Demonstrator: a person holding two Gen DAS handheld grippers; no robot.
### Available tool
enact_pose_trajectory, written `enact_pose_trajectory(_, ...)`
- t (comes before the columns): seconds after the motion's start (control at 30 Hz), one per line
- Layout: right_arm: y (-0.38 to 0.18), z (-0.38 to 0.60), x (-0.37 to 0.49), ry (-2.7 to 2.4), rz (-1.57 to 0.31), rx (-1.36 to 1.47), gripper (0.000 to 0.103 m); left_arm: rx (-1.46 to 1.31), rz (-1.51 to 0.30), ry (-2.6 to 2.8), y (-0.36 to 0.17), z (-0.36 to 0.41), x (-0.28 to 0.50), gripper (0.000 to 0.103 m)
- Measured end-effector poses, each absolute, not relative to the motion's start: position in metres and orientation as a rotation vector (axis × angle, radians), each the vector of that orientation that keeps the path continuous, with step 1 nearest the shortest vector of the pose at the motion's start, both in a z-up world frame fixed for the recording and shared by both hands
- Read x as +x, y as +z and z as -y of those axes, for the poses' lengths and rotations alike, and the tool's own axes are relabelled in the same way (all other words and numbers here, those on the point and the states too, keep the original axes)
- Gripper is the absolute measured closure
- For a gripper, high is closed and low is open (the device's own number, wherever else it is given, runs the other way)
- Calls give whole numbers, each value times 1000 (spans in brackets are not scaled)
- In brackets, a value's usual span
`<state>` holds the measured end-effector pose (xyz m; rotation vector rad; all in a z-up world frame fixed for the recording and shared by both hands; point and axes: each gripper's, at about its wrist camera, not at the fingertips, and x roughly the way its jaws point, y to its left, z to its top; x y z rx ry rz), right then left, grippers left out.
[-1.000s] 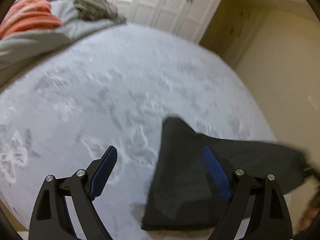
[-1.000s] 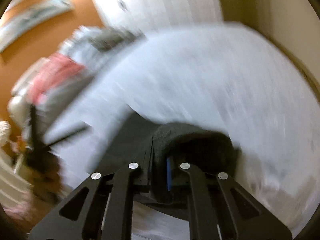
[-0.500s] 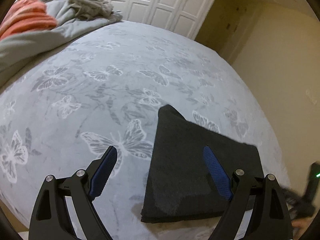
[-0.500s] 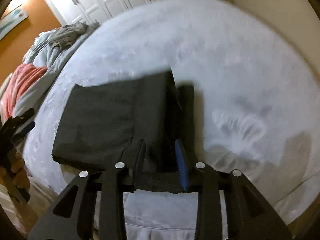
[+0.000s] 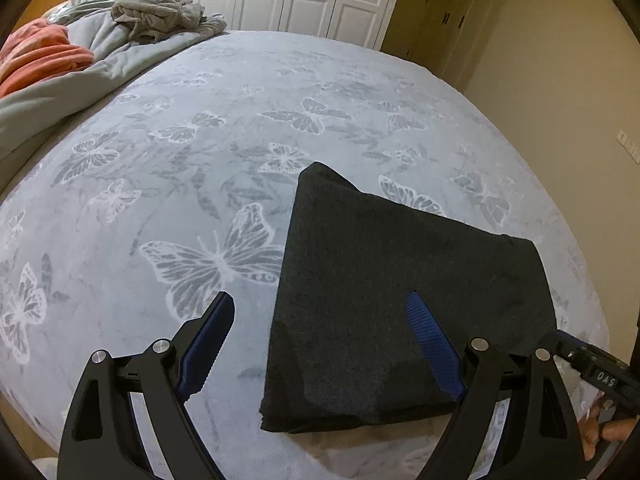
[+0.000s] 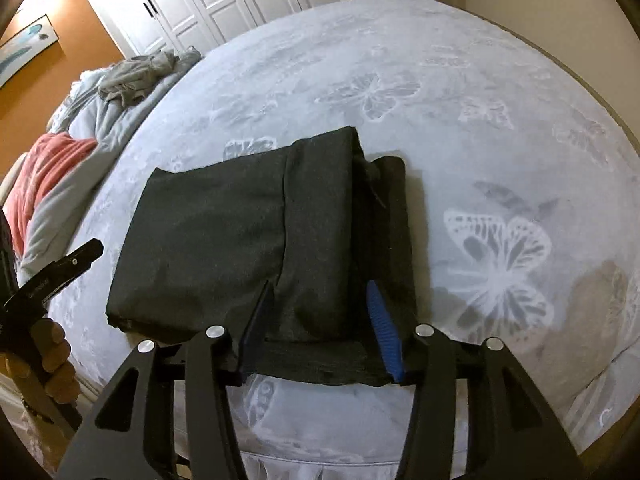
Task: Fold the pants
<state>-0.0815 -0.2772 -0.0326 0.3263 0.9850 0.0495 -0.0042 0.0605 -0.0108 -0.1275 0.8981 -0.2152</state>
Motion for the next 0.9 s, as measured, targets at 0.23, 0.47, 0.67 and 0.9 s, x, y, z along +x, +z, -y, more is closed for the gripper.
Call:
enact_pose_trajectory(0.23, -5, 271, -100, 112, -914, 317, 88, -51, -893, -200, -15, -49, -7, 18)
enact_pose_trajectory(0.47, -41, 295, -96, 28, -1019, 337, 58, -55, -962, -200, -29, -47, -1, 17)
enact_pose_trajectory(0.67, -18, 307, -93, 17, -979, 363, 24, -57, -971, -191, -32, -50, -3, 17)
enact_pose_trajectory(0.9, -37, 309, -88, 143, -1105, 376, 12, -321, -1198, -373, -58, -84, 1, 17)
